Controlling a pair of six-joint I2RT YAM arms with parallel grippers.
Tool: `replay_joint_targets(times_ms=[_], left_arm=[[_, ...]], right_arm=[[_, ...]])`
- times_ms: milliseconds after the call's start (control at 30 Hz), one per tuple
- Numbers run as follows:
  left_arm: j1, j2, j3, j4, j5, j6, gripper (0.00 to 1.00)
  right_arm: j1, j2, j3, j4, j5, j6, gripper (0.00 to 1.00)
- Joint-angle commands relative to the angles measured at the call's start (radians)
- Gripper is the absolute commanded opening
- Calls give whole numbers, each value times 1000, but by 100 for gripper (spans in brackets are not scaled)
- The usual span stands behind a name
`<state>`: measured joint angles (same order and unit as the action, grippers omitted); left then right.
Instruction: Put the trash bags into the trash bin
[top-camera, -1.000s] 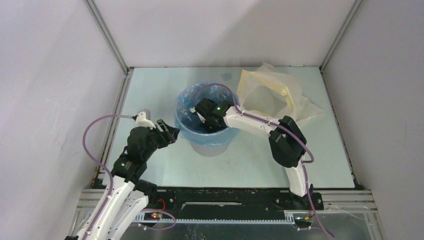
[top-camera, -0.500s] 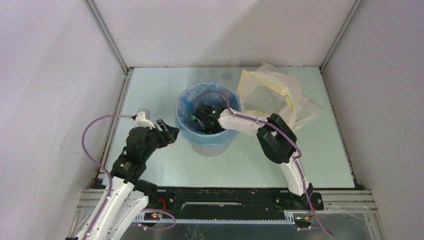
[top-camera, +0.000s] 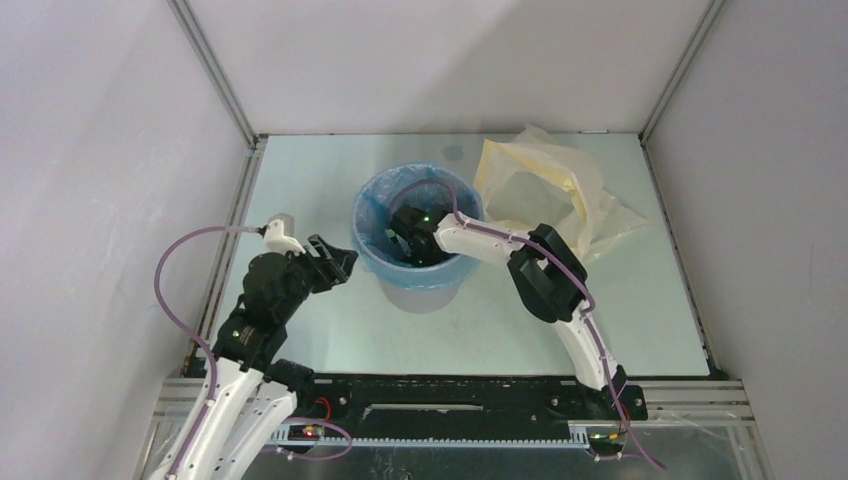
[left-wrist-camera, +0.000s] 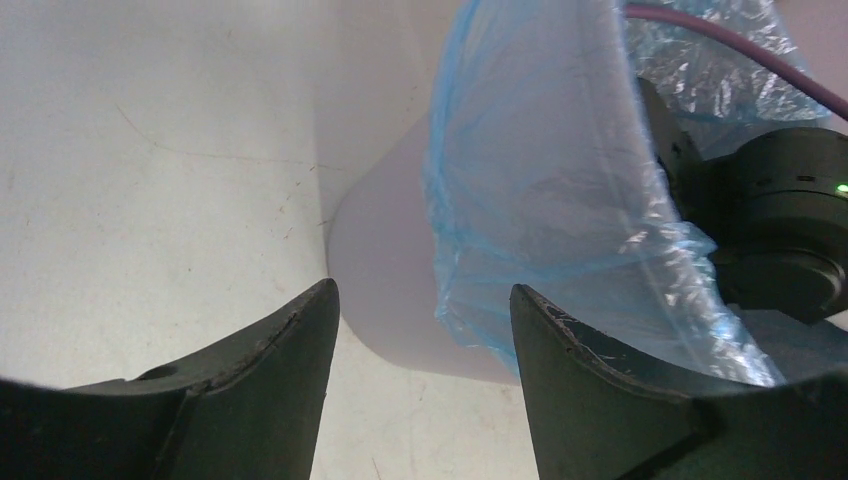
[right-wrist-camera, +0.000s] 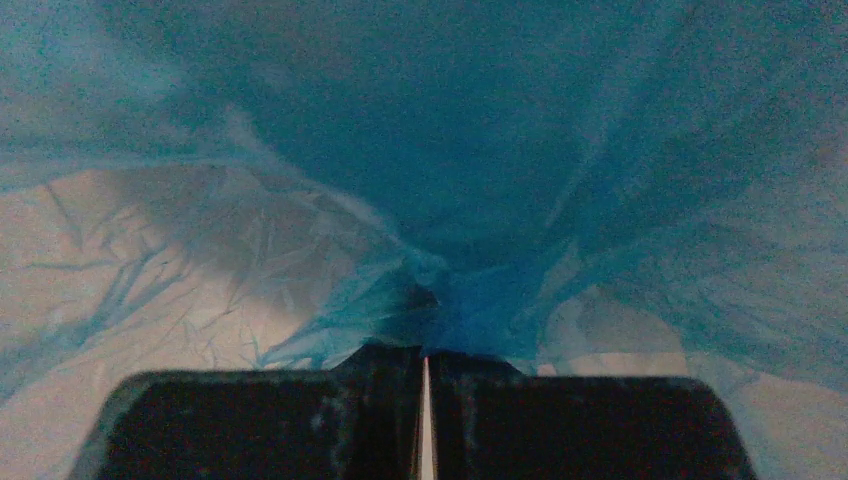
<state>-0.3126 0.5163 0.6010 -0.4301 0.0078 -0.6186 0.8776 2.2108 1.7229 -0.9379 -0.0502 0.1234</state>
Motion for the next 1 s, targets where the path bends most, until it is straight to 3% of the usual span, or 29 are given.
replay_joint_targets(times_ms=[0,433,967], left_arm=[[4,-6,52,-4,28,28,71],[4,18,51,-5,48,35,71],[4,49,50,15,49,37,72]], right_arm=[[-6,101,27,-21,-5,-4,0],[0,162,159,-153,8,-11,0],[12,-56,121,-92,25,3,0]])
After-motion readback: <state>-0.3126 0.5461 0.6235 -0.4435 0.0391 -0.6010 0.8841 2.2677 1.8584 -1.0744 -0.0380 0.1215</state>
